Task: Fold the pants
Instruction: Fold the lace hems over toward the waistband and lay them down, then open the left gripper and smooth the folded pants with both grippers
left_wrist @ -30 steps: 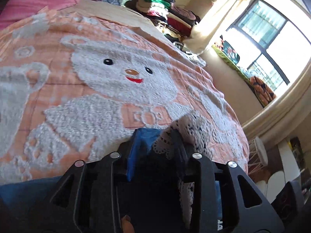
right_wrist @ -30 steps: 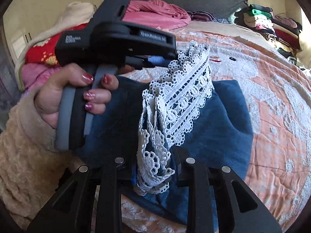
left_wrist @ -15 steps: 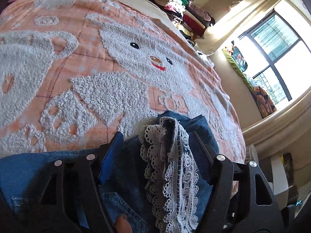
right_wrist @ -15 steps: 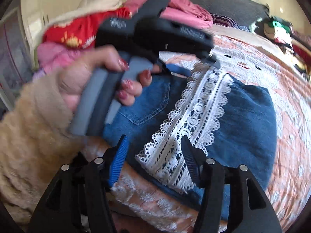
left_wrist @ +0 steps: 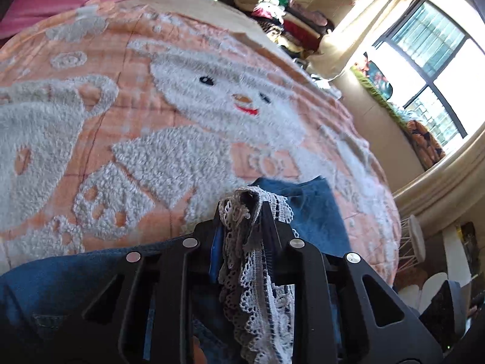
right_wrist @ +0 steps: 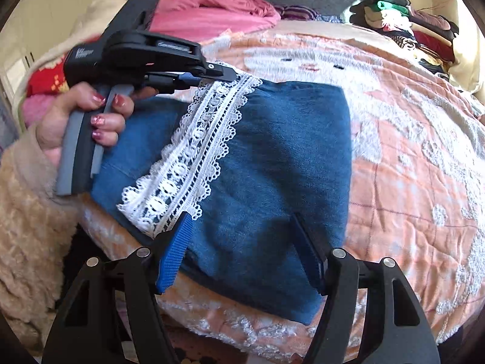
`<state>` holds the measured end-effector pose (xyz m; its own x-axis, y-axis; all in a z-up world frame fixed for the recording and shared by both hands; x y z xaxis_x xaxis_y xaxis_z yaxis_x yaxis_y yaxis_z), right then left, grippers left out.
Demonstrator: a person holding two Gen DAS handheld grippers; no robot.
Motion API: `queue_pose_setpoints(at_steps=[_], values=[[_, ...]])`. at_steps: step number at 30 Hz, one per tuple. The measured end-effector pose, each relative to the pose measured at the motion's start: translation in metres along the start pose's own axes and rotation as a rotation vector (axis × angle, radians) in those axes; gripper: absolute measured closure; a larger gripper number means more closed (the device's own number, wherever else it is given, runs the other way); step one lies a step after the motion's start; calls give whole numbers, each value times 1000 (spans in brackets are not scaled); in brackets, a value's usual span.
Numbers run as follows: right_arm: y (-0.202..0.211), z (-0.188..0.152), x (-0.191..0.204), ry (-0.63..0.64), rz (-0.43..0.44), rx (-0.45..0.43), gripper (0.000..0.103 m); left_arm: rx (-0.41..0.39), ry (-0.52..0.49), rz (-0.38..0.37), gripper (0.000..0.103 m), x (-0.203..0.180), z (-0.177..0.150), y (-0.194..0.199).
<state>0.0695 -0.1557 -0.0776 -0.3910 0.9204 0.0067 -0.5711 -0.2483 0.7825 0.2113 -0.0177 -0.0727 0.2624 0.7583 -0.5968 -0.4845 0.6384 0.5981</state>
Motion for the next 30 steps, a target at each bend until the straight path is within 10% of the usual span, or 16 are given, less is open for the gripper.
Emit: queue_pose_setpoints(at_steps=[12, 30], values=[[34, -1, -27, -71, 18, -53, 36, -89, -63, 93, 64, -23, -31, 60], [33, 0, -28, -36, 12, -73, 36, 116, 147, -42, 65, -40, -149, 42]])
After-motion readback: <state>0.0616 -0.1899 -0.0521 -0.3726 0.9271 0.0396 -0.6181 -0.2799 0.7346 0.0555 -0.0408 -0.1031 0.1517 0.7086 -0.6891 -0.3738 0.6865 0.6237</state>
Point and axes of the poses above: each gripper's, at about its wrist camera, not at the fingertips, and y roughly against the way its jaws point, x to its left, z to its top, the point moved 5 cm from there along -y, roughly the way its jaws point, and after that the axes turned 11 degrees about -z, right-handed, at the moved point
